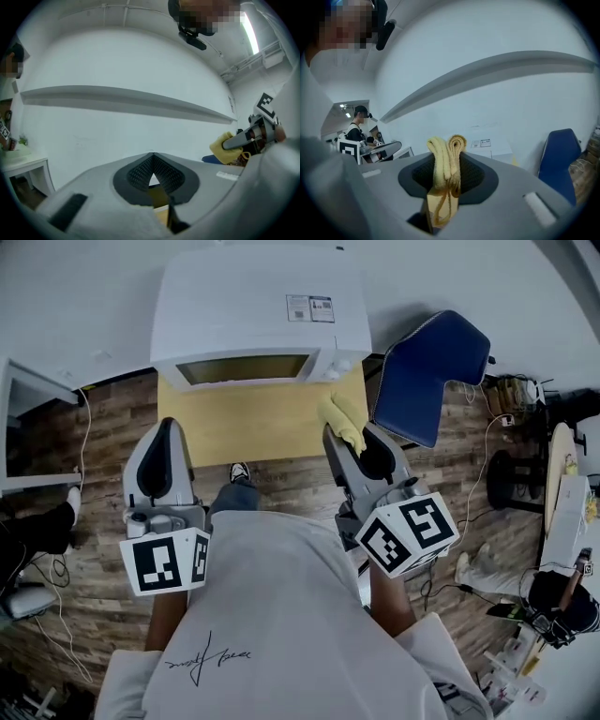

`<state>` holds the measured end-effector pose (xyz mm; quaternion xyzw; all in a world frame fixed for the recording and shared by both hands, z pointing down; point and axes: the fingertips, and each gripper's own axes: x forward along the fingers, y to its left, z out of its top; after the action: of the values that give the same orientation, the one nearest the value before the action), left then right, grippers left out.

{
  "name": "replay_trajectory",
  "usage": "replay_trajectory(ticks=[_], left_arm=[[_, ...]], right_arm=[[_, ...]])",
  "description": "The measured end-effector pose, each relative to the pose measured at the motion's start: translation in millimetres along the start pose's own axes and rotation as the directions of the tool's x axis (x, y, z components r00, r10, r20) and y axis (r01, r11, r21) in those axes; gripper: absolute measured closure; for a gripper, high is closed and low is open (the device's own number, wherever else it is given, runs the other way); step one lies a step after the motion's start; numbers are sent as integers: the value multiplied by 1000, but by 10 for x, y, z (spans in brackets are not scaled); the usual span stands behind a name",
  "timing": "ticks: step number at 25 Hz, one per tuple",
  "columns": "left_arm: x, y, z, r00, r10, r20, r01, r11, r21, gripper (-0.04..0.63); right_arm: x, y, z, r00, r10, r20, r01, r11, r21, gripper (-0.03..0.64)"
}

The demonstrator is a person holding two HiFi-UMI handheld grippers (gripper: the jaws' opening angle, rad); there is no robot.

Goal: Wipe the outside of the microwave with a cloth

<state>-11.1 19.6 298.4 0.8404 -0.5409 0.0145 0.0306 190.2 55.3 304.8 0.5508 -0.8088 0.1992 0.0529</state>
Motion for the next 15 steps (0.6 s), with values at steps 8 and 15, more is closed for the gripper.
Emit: replay_trajectory(ticks=[8, 15], left_arm=[[701, 346, 93, 996, -87, 11, 86, 996, 22, 606], [934, 445, 118, 989, -137, 53, 139, 990, -26, 606]], right_arm=[[889, -357, 492, 986, -25, -163, -5, 984, -179, 500], [1455, -1068, 876, 964, -131, -230, 84, 976, -200, 500]])
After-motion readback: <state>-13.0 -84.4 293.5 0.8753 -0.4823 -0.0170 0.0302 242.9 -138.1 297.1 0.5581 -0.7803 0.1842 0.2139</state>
